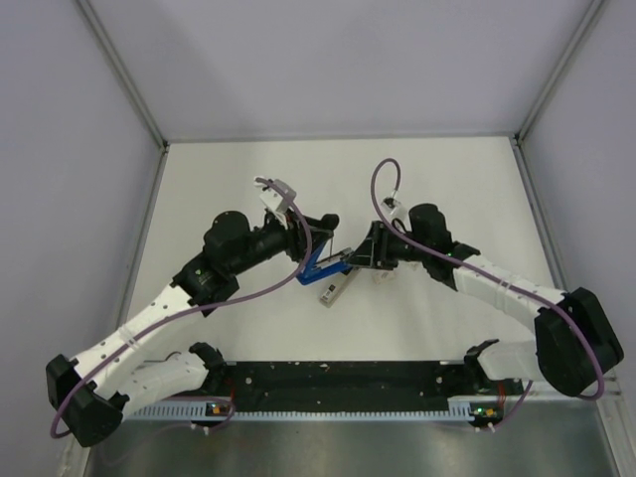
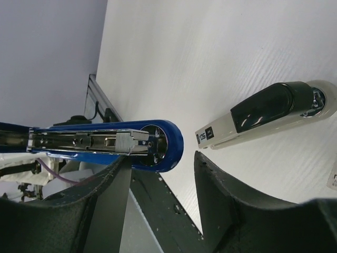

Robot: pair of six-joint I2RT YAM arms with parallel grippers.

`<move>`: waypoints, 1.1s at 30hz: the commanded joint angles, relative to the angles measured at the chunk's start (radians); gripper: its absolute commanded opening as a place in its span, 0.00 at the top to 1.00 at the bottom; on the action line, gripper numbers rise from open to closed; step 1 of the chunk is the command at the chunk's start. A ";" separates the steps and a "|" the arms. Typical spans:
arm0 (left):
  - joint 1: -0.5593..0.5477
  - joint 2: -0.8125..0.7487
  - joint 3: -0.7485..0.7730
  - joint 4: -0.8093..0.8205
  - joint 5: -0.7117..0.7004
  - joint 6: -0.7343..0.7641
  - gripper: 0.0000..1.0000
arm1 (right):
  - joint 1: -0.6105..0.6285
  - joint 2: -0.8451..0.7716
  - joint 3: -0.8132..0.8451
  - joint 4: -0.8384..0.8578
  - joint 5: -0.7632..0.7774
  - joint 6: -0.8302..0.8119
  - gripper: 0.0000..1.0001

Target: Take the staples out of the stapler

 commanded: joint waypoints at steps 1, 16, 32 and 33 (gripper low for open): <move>-0.009 -0.034 0.038 0.297 0.040 -0.104 1.00 | 0.041 0.030 -0.008 0.018 0.093 -0.004 0.49; -0.012 -0.005 0.041 0.326 -0.027 -0.147 1.00 | 0.142 0.159 0.093 0.078 0.130 0.059 0.45; -0.014 0.000 0.068 0.107 -0.221 -0.109 1.00 | 0.254 0.352 0.235 0.164 0.099 0.140 0.42; -0.014 0.007 0.070 0.084 -0.244 -0.101 1.00 | 0.255 0.358 0.240 0.164 0.099 0.142 0.42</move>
